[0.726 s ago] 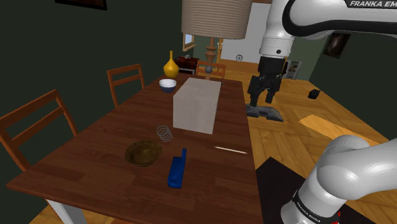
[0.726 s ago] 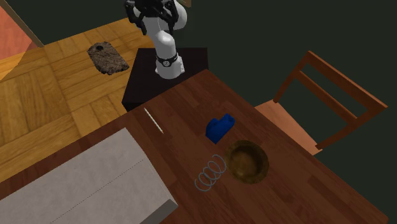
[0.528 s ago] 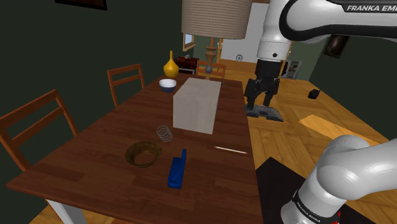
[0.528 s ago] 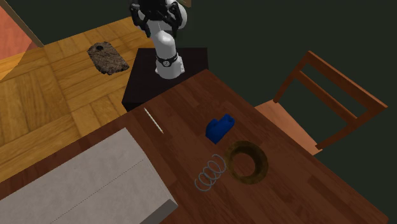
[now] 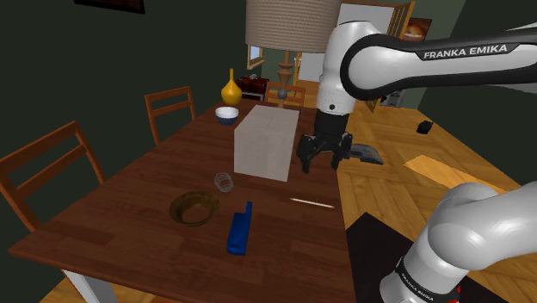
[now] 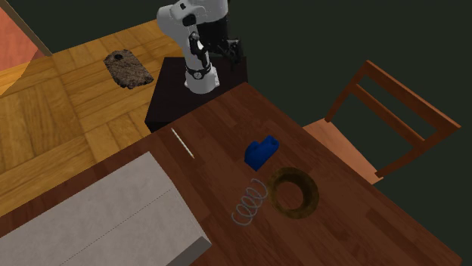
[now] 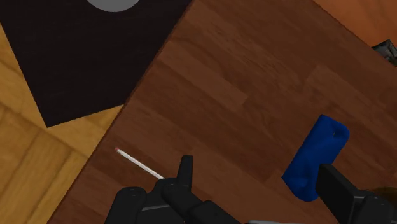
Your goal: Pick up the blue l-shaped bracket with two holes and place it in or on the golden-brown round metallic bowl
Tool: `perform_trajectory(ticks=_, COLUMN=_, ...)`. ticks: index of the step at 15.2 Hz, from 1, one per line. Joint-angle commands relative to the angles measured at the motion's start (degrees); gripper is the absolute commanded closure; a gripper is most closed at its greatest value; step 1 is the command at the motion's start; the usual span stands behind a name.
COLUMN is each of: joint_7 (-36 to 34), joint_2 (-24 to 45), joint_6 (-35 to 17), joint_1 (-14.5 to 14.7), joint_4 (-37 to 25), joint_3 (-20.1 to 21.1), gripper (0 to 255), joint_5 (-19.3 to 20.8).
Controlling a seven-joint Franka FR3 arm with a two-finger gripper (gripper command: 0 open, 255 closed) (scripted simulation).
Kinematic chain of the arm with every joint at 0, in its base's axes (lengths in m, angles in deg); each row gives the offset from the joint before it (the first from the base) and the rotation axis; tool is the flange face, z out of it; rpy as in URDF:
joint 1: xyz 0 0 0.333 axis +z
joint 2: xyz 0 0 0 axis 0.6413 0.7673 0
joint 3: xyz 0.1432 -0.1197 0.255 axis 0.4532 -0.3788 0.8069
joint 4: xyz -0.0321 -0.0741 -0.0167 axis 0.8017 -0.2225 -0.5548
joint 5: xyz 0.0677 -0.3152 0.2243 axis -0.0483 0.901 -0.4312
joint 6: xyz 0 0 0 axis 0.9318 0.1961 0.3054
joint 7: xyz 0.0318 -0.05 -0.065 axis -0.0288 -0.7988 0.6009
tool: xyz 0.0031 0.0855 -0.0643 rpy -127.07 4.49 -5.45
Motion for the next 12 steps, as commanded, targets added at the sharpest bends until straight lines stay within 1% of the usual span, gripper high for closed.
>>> perform_trajectory(ticks=1, joint_7=-4.62, joint_2=2.0, joint_6=-4.11, joint_1=-0.15, joint_4=1.29, joint_3=3.19, gripper=0, joint_5=-1.69)
perform_trajectory(ticks=4, joint_7=-11.11, joint_2=6.63, joint_6=-10.02, joint_1=-0.95, joint_4=1.57, joint_3=7.85, gripper=0, joint_5=-3.27)
perform_trajectory(ticks=7, joint_7=-17.87, joint_2=12.34, joint_6=-16.01, joint_1=-2.34, joint_4=0.91, joint_3=12.59, gripper=0, joint_5=-3.79)
perform_trajectory(ticks=10, joint_7=-25.25, joint_2=19.05, joint_6=-21.92, joint_1=-4.4, joint_4=-0.63, joint_3=17.33, gripper=0, joint_5=-2.71)
perform_trajectory(ticks=12, joint_7=-30.77, joint_2=24.07, joint_6=-25.71, joint_1=-6.12, joint_4=-2.1, joint_3=20.42, gripper=0, joint_5=-0.73)
